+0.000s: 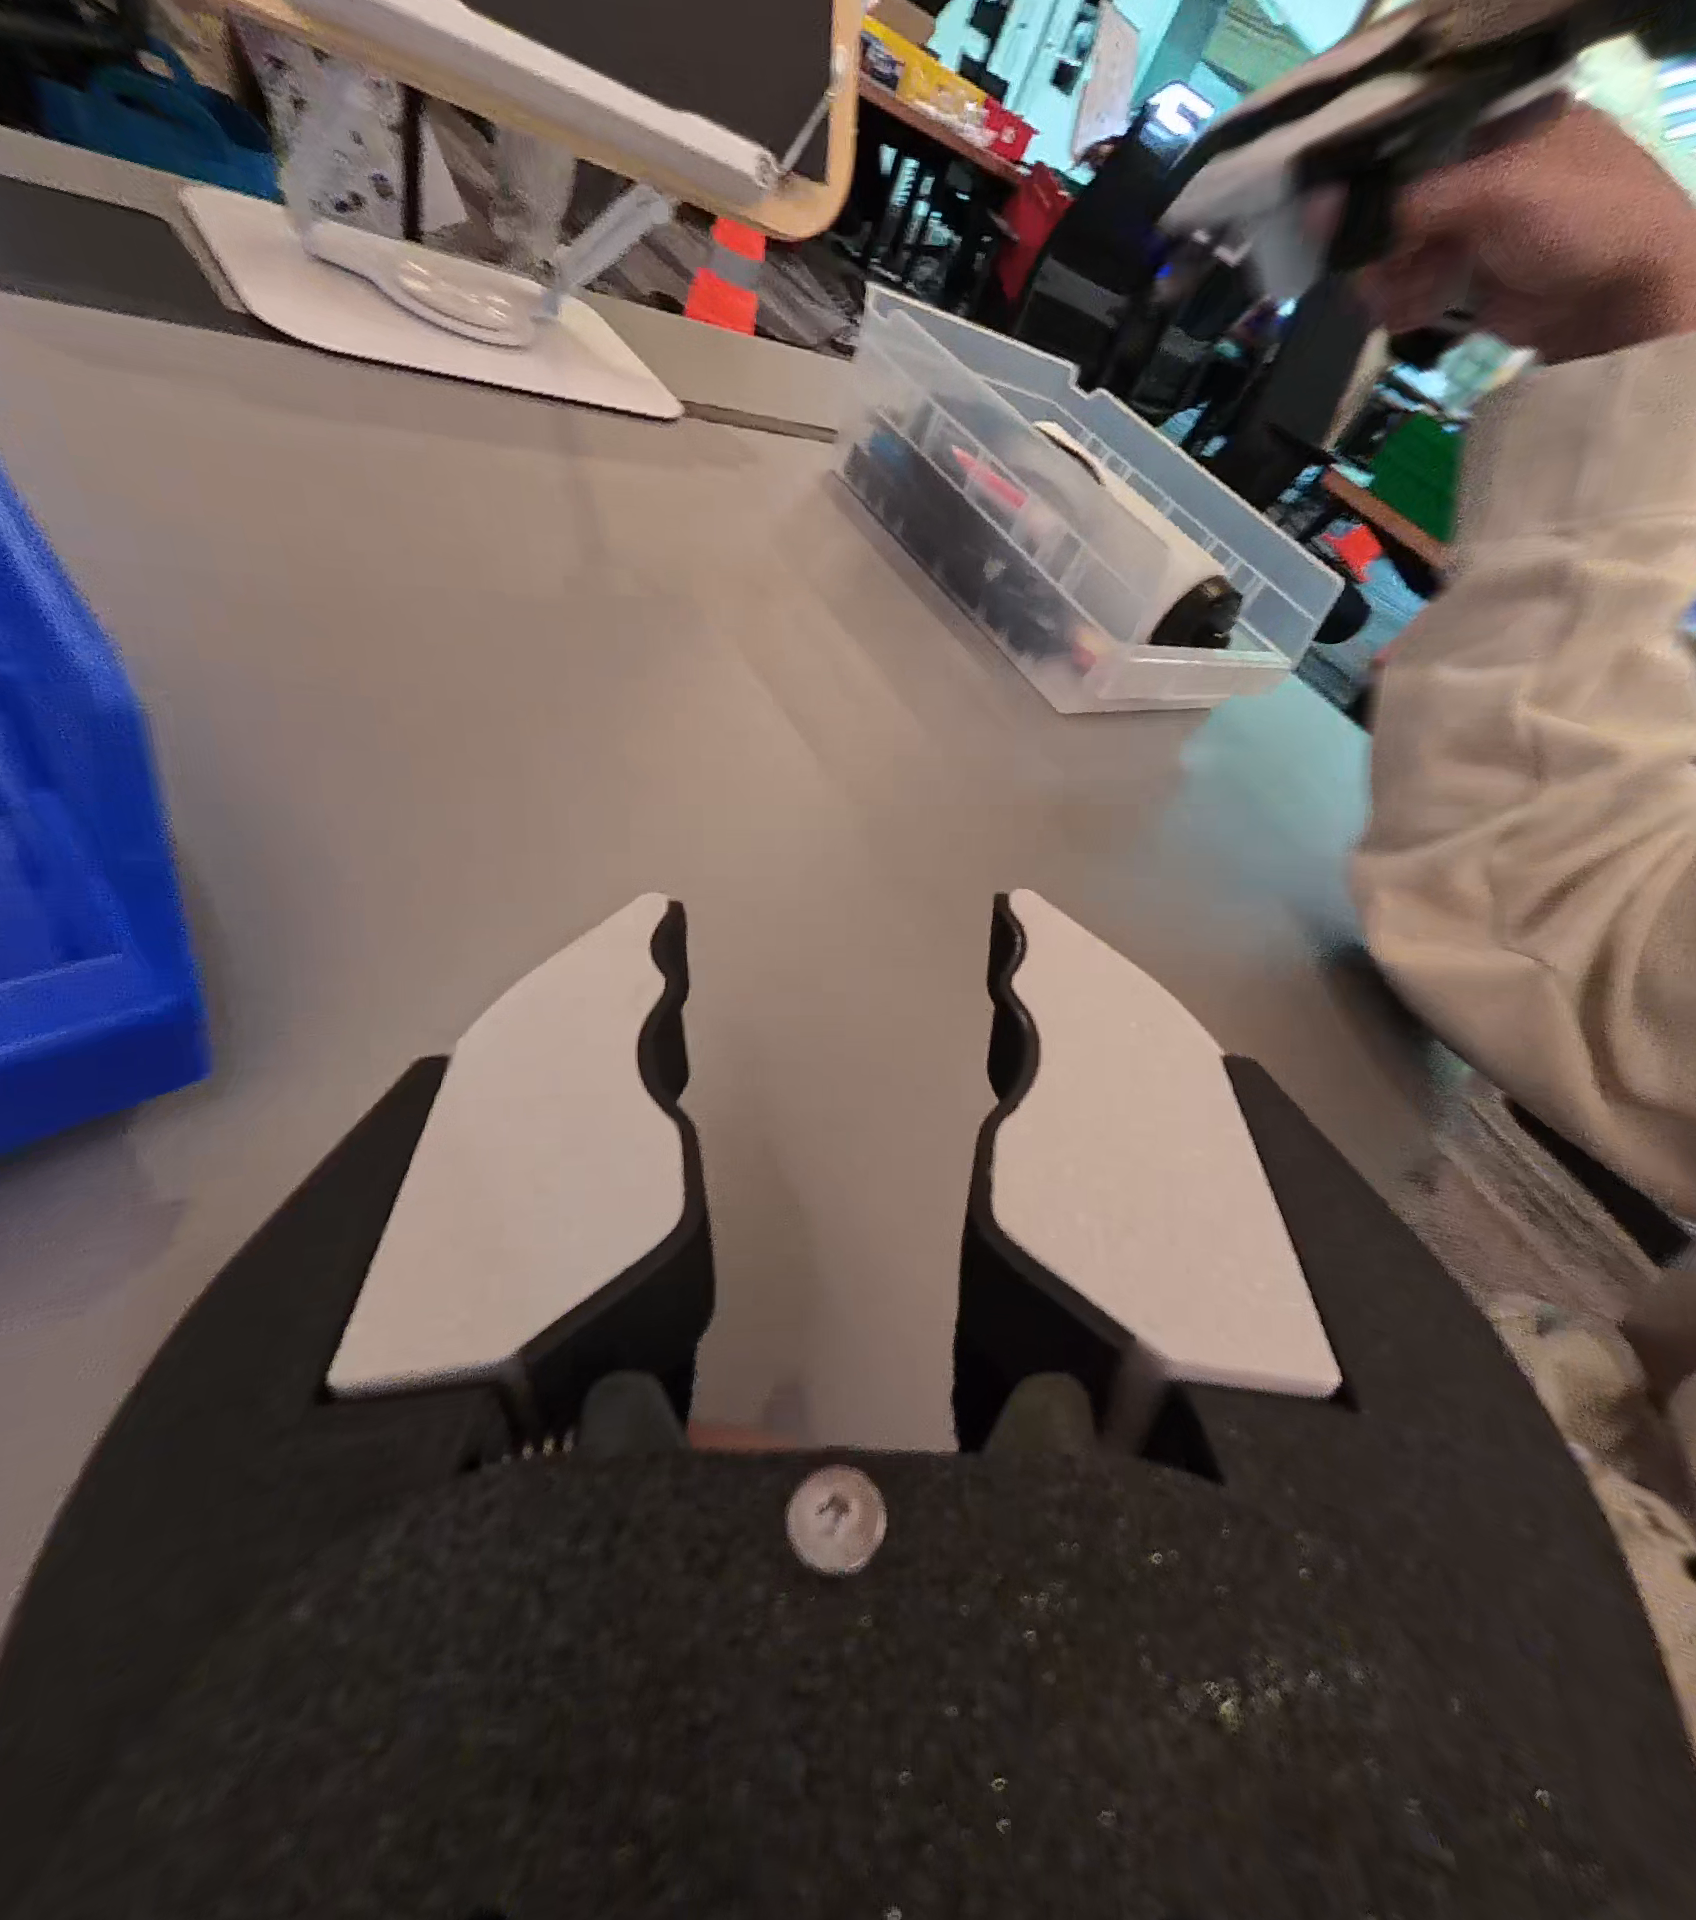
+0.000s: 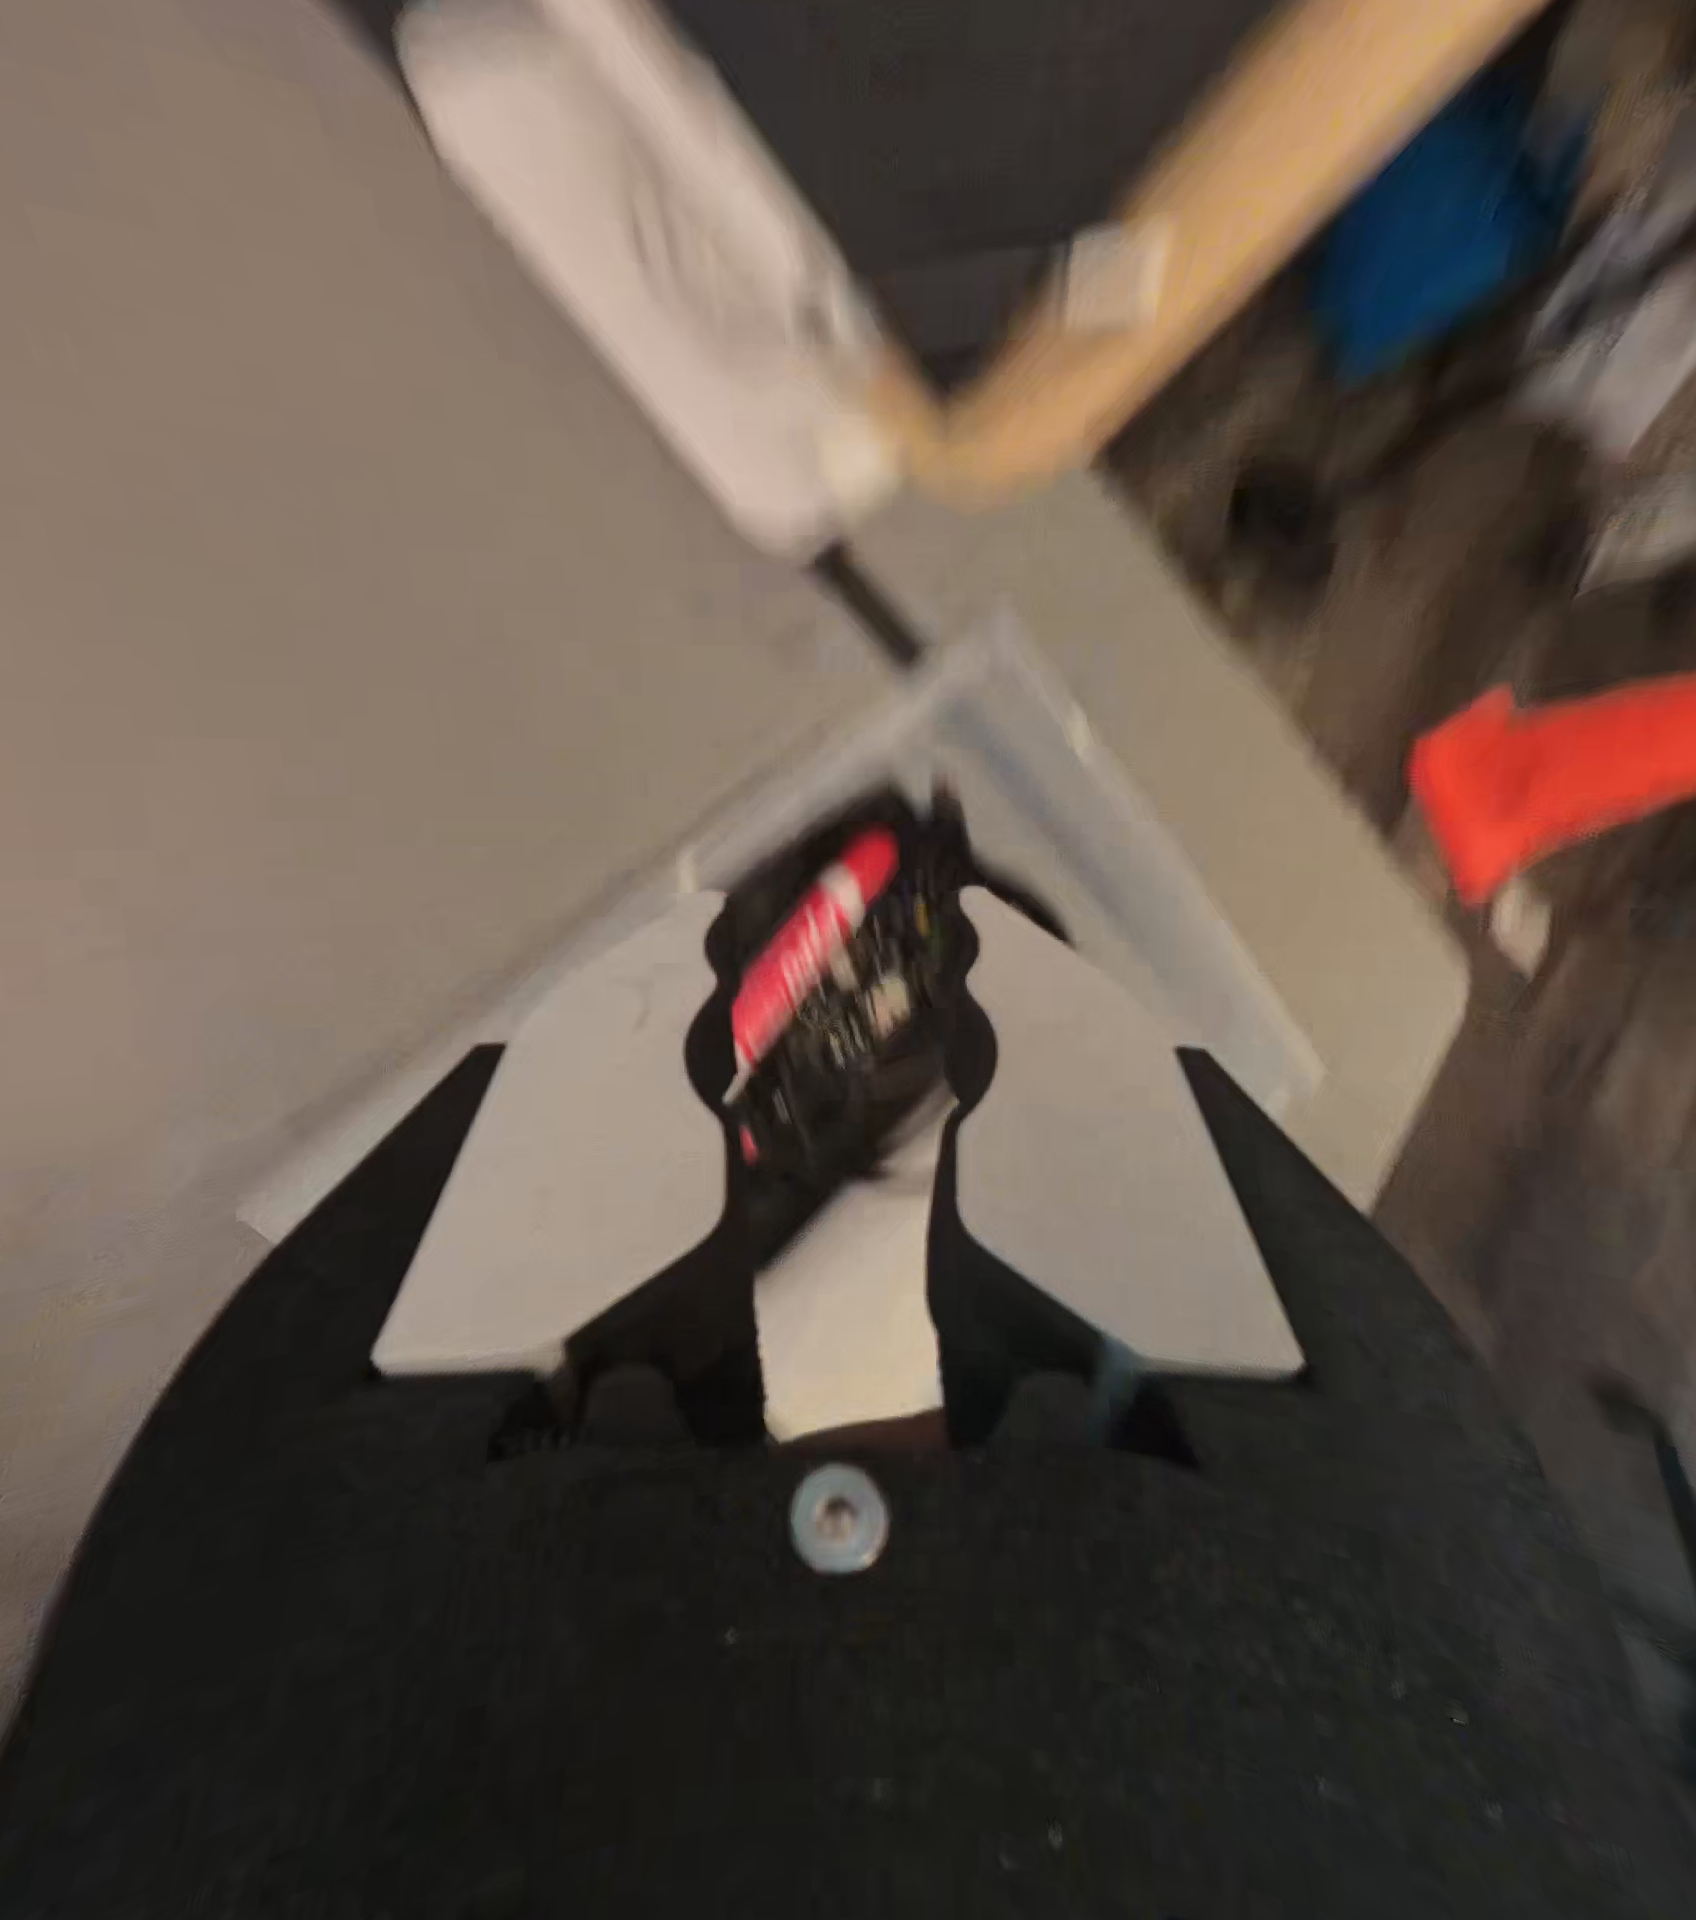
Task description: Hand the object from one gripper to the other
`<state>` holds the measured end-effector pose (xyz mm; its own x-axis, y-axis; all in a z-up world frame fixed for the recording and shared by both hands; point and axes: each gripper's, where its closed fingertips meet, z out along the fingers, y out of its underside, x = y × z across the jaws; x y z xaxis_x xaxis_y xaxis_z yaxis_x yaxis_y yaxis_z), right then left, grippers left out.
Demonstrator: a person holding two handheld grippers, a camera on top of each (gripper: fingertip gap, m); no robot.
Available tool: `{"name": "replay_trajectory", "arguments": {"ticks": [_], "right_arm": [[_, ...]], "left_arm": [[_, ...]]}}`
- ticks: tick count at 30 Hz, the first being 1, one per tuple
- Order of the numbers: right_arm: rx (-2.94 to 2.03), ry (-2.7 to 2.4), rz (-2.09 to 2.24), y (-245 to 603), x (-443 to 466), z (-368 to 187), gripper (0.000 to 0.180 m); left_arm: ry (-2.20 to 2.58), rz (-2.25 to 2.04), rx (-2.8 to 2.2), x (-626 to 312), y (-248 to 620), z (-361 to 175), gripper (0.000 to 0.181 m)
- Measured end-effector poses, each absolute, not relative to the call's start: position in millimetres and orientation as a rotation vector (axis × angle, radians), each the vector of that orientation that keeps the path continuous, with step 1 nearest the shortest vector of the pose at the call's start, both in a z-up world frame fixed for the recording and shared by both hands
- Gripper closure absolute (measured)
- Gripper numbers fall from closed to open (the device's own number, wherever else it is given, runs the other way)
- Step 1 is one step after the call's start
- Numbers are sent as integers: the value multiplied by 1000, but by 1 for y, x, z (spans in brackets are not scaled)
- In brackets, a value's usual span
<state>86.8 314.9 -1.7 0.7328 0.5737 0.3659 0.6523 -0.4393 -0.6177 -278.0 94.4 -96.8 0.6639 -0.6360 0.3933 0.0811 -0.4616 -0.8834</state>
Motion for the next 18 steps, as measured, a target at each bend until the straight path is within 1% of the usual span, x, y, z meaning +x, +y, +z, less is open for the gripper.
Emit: {"name": "replay_trajectory", "arguments": {"ticks": [2, 4, 6, 8, 9, 11, 13, 14, 15, 18], "right_arm": [[-1855, -933, 112, 290, 31, 45, 152], [-1734, -1018, 465, 250, -30, 53, 150], [-1826, -1011, 853, 202, -71, 26, 133], [-1987, -954, 1041, 164, -87, -24, 118], [-2034, -875, 1125, 147, -92, -45, 119], [-1971, -621, 1302, 115, -99, -67, 124], [-1925, -413, 1353, 92, -96, -86, 124], [-1924, -334, 1330, 83, -94, -96, 122], [-1919, -297, 1313, 75, -93, -100, 119], [-1836, -300, 1170, 64, -86, -101, 125]], "left_arm": [[423, -806, -1889, -292, 100, -98, 124], [419, -717, -1884, -306, 104, -96, 123], [406, -670, -1866, -318, 109, -90, 123], [369, -682, -1878, -328, 114, -85, 124], [331, -688, -1891, -336, 118, -83, 124], [226, -637, -1924, -360, 130, -78, 129], [138, -568, -1948, -390, 144, -69, 132], [93, -528, -1971, -406, 154, -66, 134], [57, -484, -2017, -420, 163, -67, 134], [42, -345, -2234, -448, 193, -85, 133]]}}
